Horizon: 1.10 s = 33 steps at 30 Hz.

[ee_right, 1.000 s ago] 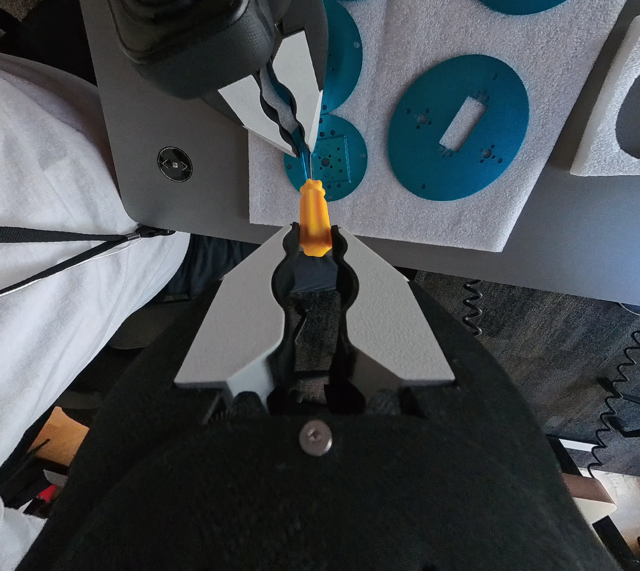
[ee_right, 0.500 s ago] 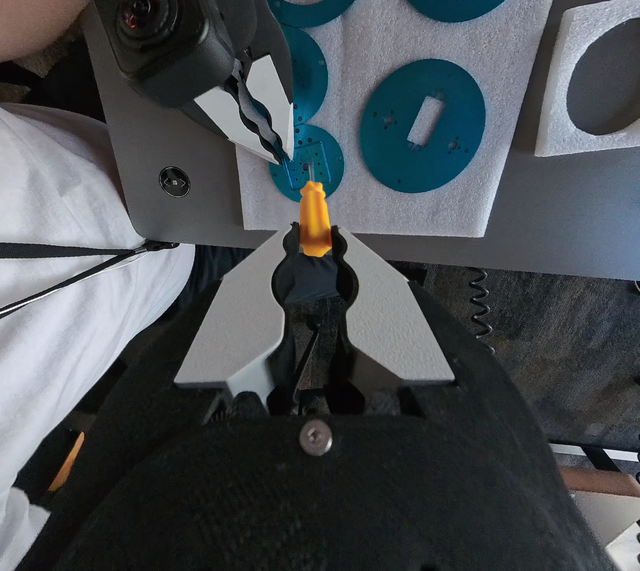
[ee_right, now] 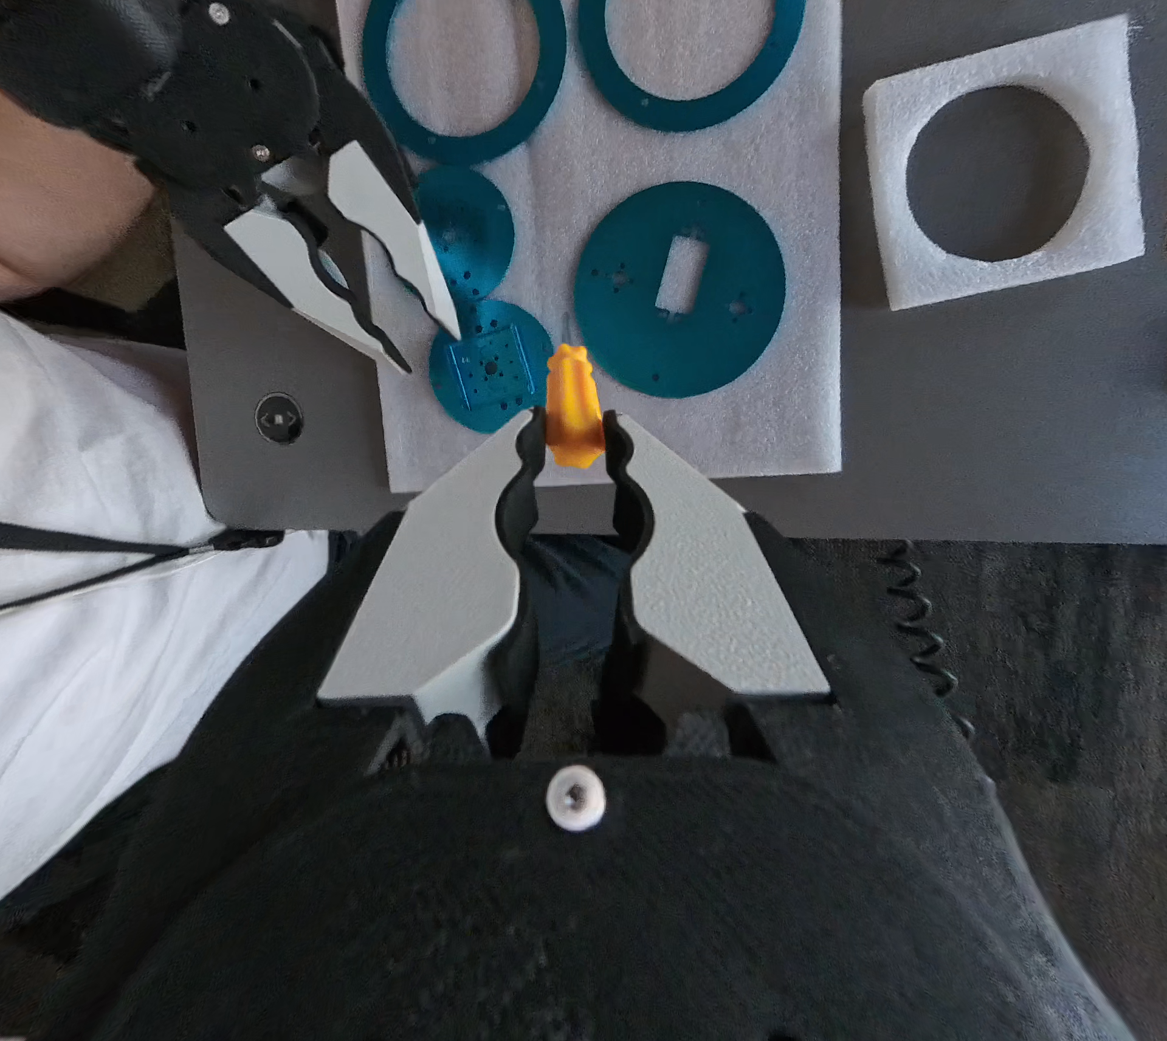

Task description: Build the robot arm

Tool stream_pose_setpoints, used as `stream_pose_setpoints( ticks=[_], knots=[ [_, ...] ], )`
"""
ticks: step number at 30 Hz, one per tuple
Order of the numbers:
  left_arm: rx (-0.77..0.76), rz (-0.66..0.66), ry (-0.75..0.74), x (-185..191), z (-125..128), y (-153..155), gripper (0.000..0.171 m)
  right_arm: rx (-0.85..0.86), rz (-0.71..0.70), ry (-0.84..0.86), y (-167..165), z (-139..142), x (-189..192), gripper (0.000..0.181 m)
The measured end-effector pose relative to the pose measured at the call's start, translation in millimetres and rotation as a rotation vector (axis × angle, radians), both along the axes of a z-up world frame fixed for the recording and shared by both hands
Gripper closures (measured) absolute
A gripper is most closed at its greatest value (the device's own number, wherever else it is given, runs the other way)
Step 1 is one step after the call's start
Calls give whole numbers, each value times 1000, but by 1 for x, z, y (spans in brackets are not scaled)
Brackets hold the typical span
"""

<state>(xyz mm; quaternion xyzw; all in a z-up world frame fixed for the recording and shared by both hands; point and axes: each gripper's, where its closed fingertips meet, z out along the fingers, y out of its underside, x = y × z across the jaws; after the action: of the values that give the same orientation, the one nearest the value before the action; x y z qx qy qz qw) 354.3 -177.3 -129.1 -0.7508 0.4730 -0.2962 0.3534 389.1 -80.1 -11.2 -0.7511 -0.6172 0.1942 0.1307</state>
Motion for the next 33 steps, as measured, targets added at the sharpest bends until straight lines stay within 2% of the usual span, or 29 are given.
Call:
stream_pose_setpoints(
  ticks=[6, 10, 16, 19, 22, 24, 29, 31, 33],
  knots=[
    [-9, 151, -32, -26, 13, -5, 137, -171, -75, 435, 4, -19, 3, 164],
    [0, 288, -31, -52, 18, -5, 138, -316, -154, 615, -1, -50, -3, 165],
    [3, 382, -45, -66, 18, -2, 140, -342, -324, 836, 4, -80, -4, 165],
    [-13, 369, -45, -62, 16, -1, 141, -383, -358, 854, -2, -96, 3, 165],
    [-14, 358, -9, -60, 10, 0, 141, -387, -323, 830, -7, -107, 9, 164],
    [-17, 355, 3, -58, 8, 2, 141, -342, -311, 753, -6, -119, 12, 162],
    [-30, 358, -3, -53, 6, 3, 140, -245, -208, 608, -11, -128, 11, 161],
    [-22, 363, 2, -52, 6, 2, 139, -156, -183, 539, -8, -132, 12, 146],
    [-16, 370, 6, -52, 6, 2, 139, -110, -157, 496, -8, -134, 13, 144]
  ],
)
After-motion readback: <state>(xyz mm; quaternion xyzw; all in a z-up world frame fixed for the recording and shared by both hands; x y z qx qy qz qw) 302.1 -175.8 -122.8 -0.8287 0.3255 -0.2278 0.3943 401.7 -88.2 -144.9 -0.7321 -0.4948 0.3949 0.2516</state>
